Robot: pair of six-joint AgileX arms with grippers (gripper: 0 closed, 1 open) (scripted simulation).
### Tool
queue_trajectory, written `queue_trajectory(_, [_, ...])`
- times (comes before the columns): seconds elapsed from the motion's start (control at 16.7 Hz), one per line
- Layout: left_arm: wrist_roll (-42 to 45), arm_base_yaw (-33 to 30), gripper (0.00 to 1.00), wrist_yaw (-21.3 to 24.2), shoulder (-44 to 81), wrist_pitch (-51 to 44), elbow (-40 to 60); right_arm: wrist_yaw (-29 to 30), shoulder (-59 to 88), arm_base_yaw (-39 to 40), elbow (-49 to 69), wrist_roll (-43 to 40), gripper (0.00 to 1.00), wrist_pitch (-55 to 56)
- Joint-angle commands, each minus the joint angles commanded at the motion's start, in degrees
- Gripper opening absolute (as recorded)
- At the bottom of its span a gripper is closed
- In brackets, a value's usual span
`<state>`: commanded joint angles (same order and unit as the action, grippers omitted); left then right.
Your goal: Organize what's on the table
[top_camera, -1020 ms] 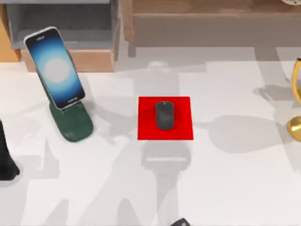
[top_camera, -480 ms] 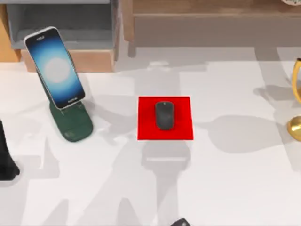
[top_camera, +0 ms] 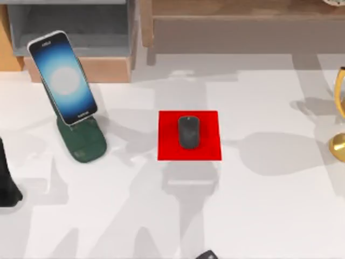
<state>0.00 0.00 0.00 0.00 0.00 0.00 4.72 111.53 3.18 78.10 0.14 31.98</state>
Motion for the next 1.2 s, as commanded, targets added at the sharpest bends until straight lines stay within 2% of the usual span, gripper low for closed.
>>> queue_trajectory(0.12, [0.00,0.00,1.00,0.00,0.00,0.00,0.00,0.00,0.00,0.00,0.00,0.00,0.00,0.00])
queue_trajectory(0.9, [0.00,0.00,1.00,0.00,0.00,0.00,0.00,0.00,0.00,0.00,0.00,0.00,0.98,0.00])
queue_trajectory(1.2, [0.00,0.00,1.00,0.00,0.00,0.00,0.00,0.00,0.00,0.00,0.00,0.00,1.00,0.00])
